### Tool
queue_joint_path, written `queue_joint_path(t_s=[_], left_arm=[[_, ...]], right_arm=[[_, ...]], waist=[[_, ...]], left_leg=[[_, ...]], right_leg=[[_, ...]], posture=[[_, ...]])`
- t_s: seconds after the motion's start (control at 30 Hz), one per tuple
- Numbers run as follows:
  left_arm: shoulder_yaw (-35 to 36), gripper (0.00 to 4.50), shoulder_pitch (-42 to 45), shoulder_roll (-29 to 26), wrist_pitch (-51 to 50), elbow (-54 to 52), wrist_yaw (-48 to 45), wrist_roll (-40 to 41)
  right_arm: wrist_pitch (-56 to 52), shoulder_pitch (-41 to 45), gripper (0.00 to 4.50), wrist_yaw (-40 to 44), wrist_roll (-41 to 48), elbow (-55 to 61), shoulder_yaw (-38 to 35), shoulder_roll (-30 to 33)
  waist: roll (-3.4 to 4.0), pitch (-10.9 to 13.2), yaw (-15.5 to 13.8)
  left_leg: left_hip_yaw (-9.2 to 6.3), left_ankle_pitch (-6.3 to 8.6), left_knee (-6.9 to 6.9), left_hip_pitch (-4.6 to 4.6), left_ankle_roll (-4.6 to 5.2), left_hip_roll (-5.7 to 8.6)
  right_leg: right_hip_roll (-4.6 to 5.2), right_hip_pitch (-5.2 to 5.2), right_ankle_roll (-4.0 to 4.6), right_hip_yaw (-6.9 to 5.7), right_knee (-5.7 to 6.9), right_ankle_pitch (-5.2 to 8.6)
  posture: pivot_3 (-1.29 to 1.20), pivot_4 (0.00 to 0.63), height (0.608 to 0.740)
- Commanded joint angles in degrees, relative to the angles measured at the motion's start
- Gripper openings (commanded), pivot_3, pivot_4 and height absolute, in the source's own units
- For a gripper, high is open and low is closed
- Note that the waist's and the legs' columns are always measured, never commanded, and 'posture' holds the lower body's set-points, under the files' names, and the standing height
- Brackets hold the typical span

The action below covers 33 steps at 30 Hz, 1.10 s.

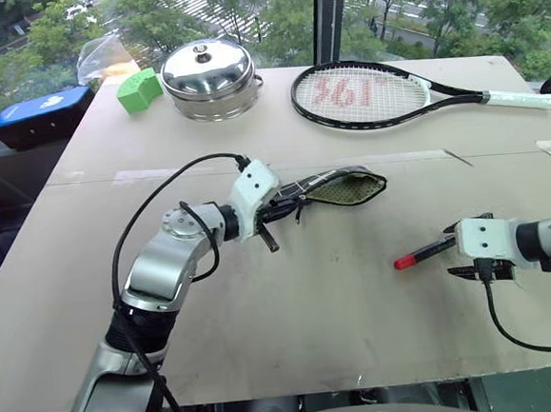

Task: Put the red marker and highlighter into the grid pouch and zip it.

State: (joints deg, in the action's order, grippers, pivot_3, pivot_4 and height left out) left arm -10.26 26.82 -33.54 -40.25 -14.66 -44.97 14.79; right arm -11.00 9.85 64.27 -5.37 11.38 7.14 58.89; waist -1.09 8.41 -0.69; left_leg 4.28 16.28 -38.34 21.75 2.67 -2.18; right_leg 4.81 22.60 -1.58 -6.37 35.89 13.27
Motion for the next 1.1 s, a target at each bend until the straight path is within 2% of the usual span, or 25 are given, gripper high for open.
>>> queue_joint_path(t_s=[0.03,0.1,0.17,0.2,0.23,0.33,0.53,0.67,0.8,0.97,1.1], left_arm=[[-0.25,0.0,0.09,-0.18,1.21,-3.33,-0.35,0.15],[-0.36,0.0,-0.27,-0.21,1.03,-3.96,-0.17,0.24],[-0.32,0.0,-0.9,-0.32,0.87,-4.71,0.05,0.32],[-0.25,0.0,-1.19,-0.37,0.78,-5.03,0.16,0.38],[-0.14,0.0,-1.48,-0.41,0.72,-5.32,0.26,0.44],[0.04,0.0,-1.93,-0.41,0.69,-5.74,0.5,0.44],[0.13,0.0,-1.8,-0.23,1.33,-5.39,0.82,0.08],[0.01,0.0,-1.5,-0.15,1.68,-4.97,0.9,-0.09],[-1.0,0.0,-0.95,0.37,2.15,-4.84,0.71,-0.14],[-2.23,0.0,-1.01,0.41,2.85,-5.66,0.28,-0.49],[-3.15,0.0,-0.65,1.17,3.15,-5.66,0.7,-1.04]], right_arm=[[1.05,3.25,3.0,0.36,-1.06,-2.98,2.84,-1.7],[-0.04,4.32,2.6,1.21,-0.18,-3.91,3.29,-2.61],[-0.12,4.47,1.81,2.92,0.39,-4.12,3.43,-1.89],[-1.05,4.34,1.57,3.97,1.51,-3.61,2.99,-1.59],[-2.56,4.31,0.99,4.92,2.88,-2.66,2.29,-1.34],[-6.65,4.13,0.18,6.65,7.19,1.22,-0.3,-0.7],[-21.87,7.01,0.18,1.6,11.23,16.91,-2.44,-2.17],[-33.22,11.97,0.18,-3.4,10.36,24.48,1.21,-4.2],[-41.01,19.77,0.18,-8.81,3.24,24.85,11.08,-5.61],[-42.33,29.09,0.18,-10.67,-4.99,20.92,21.43,-6.39],[-44.38,36.31,0.18,-11.22,-9.39,17.35,29.24,-11.89]], waist=[[-0.12,-0.05,-0.11],[-0.13,-0.06,-0.18],[-0.17,-0.08,-0.18],[-0.17,-0.08,-0.18],[-0.17,-0.08,-0.18],[-0.16,-0.08,-0.24],[-0.07,-0.03,-0.29],[-0.07,-0.03,-0.25],[-0.07,-0.03,-0.29],[-0.06,-0.03,-0.15],[-0.05,-0.03,0.07]], left_leg=[[0.0,-0.01,-0.01,0.0,-0.01,-0.02],[-0.02,-0.01,-0.02,0.01,-0.02,-0.03],[-0.02,-0.01,-0.04,0.02,-0.02,-0.02],[-0.02,-0.01,-0.05,0.03,-0.02,-0.02],[-0.01,-0.01,-0.05,0.02,-0.01,-0.01],[-0.03,-0.01,-0.05,0.02,-0.02,-0.02],[-0.08,-0.01,-0.04,0.07,-0.02,-0.02],[-0.09,0.0,-0.04,0.07,-0.02,-0.02],[-0.1,0.0,-0.05,0.09,-0.01,0.01],[-0.12,0.0,-0.06,0.18,-0.01,0.05],[-0.07,-0.01,-0.06,0.13,-0.02,0.04]], right_leg=[[-0.02,0.0,0.06,0.01,0.0,-0.04],[-0.01,-0.01,0.07,-0.01,-0.01,-0.04],[0.01,-0.02,0.07,-0.02,-0.01,-0.04],[0.02,-0.03,0.07,-0.01,-0.02,-0.04],[0.05,-0.03,0.07,0.0,-0.02,-0.04],[0.06,-0.03,0.07,-0.01,-0.01,-0.05],[0.1,-0.01,0.09,-0.06,-0.01,-0.05],[0.18,0.0,0.09,-0.05,-0.01,-0.05],[0.19,0.01,0.09,-0.08,-0.01,-0.05],[0.15,0.07,0.1,-0.12,-0.01,-0.06],[0.08,0.08,0.1,-0.08,0.02,-0.06]], posture=[[0.0,0.15,0.74],[0.0,0.15,0.74],[0.0,0.15,0.74],[0.0,0.15,0.74],[0.0,0.15,0.74],[0.0,0.15,0.74],[0.0,0.15,0.74],[0.0,0.15,0.74],[0.0,0.15,0.74],[0.0,0.15,0.74],[0.0,0.15,0.74]])
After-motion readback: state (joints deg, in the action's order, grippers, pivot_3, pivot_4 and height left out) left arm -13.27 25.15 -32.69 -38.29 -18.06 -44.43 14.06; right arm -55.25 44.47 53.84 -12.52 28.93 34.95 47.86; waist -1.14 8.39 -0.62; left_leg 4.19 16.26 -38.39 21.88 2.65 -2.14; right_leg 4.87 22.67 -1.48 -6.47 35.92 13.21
